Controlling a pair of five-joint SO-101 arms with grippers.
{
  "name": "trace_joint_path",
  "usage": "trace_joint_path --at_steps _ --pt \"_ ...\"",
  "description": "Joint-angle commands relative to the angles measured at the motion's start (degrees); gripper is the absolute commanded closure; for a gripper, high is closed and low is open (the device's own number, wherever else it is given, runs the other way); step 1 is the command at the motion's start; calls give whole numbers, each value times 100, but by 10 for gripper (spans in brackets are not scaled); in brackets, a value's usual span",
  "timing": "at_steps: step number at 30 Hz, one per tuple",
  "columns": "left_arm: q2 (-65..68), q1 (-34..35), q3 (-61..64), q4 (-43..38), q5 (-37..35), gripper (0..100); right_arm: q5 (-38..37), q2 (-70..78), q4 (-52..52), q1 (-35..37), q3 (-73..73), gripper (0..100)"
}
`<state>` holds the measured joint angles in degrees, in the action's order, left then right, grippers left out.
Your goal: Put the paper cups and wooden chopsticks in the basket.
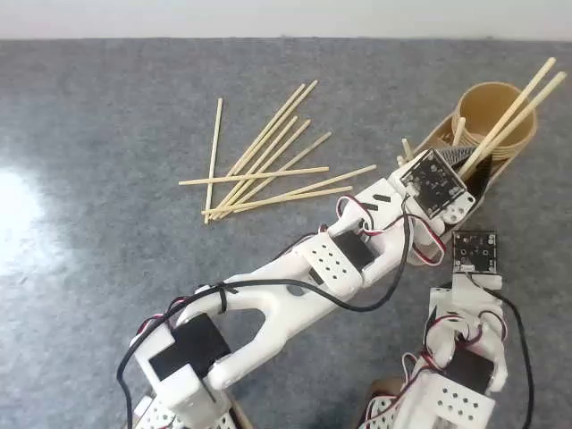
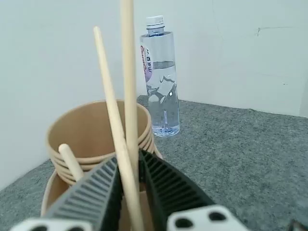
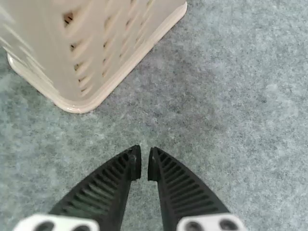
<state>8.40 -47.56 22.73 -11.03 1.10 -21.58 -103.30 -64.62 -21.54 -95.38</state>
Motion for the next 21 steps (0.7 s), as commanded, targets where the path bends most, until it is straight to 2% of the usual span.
trace_joint_path --at_steps 1,7,10,17,18,21 --pt "-448 70 259 -26 26 988 -35 -40 119 -57 -105 956" --pt "-1688 53 892 -35 35 988 -35 -40 119 -57 -105 956" --pt "-1767 88 1033 -35 35 988 -35 -40 119 -48 -105 991" --pt "-1618 141 1103 -35 35 988 -44 -40 110 75 -105 991" --pt "-1618 132 1103 -35 79 987 -44 -40 110 75 -105 990" --pt "-1618 9 1121 -9 818 981 -53 -40 110 75 -105 990"
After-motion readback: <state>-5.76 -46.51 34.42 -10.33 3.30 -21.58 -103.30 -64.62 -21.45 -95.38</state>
